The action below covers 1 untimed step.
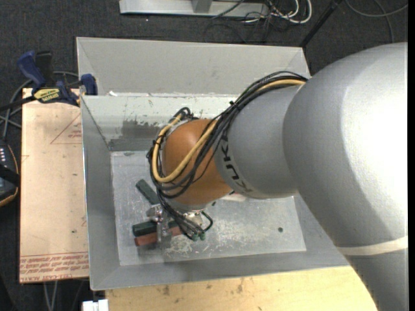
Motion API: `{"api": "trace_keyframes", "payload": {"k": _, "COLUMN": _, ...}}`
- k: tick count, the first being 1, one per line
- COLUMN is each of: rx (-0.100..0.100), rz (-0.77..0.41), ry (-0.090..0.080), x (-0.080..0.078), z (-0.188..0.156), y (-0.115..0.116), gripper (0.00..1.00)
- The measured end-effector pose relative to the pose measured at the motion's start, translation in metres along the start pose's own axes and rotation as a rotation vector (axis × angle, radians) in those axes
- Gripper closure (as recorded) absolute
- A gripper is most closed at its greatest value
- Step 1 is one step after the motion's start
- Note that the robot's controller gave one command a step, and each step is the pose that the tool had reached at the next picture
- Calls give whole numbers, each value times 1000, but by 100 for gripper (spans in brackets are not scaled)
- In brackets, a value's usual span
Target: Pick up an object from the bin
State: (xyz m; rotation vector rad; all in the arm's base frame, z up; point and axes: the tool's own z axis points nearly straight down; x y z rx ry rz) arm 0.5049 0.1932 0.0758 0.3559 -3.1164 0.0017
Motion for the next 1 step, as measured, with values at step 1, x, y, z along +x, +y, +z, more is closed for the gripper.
{"api": "trace_keyframes", "payload": {"k": 1, "rx": 1, "rz": -355, "ry": -15, "x": -37, "z": -141, "y": -24, "gripper": 100}}
